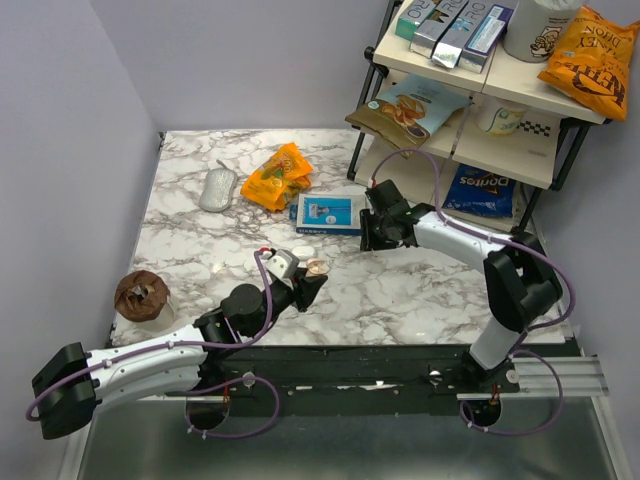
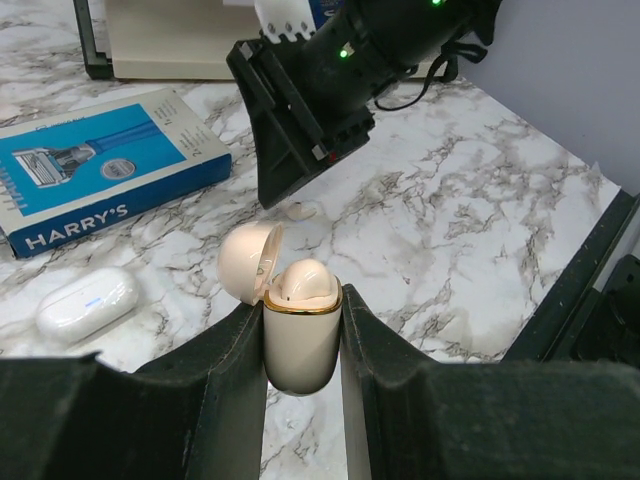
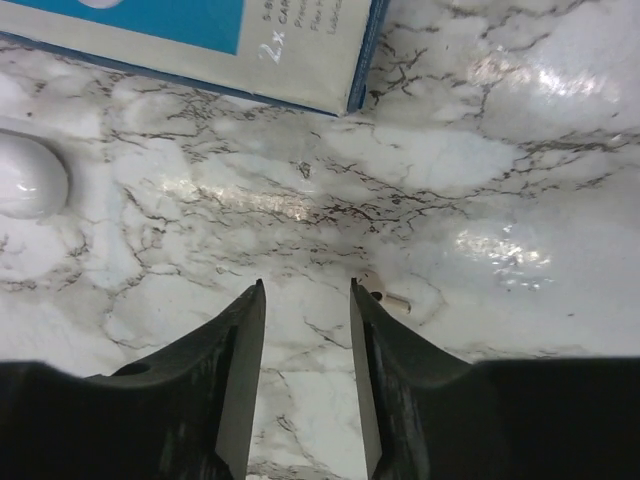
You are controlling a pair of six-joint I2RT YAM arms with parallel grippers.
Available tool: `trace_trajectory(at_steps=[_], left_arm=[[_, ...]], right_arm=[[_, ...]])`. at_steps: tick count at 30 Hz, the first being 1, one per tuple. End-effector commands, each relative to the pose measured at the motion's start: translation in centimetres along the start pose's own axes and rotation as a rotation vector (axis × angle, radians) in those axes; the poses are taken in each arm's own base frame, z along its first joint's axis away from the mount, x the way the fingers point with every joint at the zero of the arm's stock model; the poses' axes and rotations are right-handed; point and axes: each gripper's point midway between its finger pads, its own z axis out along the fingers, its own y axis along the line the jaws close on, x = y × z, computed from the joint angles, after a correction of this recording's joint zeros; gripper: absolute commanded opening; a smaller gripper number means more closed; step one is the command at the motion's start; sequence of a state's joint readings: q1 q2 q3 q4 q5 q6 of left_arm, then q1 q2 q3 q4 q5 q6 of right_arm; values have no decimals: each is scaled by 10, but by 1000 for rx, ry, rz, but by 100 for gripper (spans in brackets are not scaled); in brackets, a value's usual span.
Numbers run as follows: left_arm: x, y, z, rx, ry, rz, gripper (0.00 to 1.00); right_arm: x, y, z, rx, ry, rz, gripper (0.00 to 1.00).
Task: Insert the wireless bluetooth earbuds into the charging case
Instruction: Adjust the earbud at the center of the board.
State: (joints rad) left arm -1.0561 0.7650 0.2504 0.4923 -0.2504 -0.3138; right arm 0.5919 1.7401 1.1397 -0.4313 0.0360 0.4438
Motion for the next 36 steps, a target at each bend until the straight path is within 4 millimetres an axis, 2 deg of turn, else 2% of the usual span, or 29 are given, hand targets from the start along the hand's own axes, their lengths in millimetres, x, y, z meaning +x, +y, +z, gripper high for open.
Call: trace_trajectory(at_steps=[1, 6, 10, 20, 29, 36], left_arm=[[-8, -2, 1, 5, -38, 3, 0], [-4, -3, 1, 10, -27, -4, 0], [-5, -3, 0, 12, -28, -4, 0], [-5, -3, -2, 12, -33, -4, 0], [-4, -2, -3, 11, -29, -1, 0], [-4, -3, -1, 15, -26, -5, 0]], right_arm=[[-12, -14, -18, 49, -79, -105, 49], [-10, -22, -10, 85, -63, -153, 50], [-2, -21, 5, 75, -10, -195, 49], [12, -17, 14, 27, 47, -227, 49], [29, -23, 20, 35, 94, -219, 44], [39, -30, 20, 68, 110, -183, 31]])
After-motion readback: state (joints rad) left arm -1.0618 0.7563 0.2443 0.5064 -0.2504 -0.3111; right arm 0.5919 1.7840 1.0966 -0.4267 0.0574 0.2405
